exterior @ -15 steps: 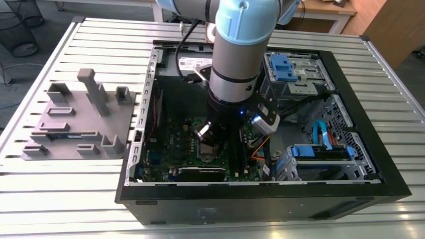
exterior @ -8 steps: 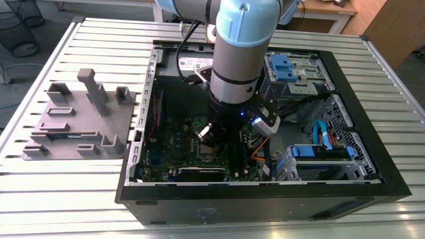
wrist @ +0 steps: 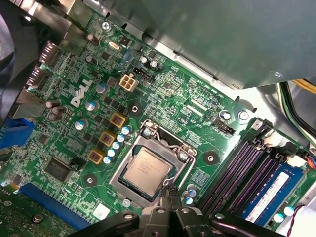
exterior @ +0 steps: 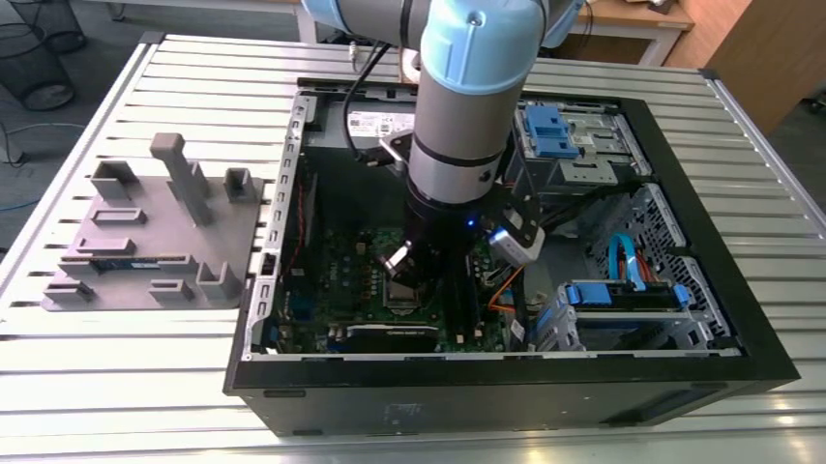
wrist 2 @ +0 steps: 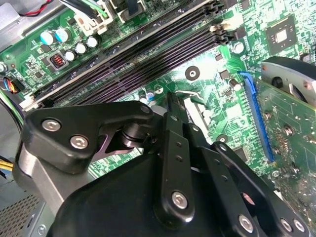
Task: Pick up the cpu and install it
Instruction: 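Install the first cpu locking lever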
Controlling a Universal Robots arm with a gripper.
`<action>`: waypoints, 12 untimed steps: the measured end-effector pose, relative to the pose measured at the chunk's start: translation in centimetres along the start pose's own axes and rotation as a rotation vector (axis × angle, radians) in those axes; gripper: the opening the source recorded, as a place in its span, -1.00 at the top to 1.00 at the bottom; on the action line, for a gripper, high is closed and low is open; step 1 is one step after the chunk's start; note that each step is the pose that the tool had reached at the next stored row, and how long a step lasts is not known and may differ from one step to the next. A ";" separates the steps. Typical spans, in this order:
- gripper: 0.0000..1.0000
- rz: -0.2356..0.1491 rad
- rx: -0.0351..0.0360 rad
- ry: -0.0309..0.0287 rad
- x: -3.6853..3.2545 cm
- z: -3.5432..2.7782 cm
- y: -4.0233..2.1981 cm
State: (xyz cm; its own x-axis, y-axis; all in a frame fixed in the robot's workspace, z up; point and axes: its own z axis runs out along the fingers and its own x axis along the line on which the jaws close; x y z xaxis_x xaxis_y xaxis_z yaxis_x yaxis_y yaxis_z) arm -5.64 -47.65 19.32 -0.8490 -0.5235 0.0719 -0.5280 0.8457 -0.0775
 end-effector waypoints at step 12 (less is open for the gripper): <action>0.79 0.000 0.0000 0.0001 -0.09 0.38 -0.01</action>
State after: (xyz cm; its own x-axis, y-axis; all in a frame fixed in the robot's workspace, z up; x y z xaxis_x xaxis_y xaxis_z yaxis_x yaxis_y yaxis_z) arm -5.57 -47.65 18.94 -0.8490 -0.5235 0.0720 -0.5280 0.8457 -0.0775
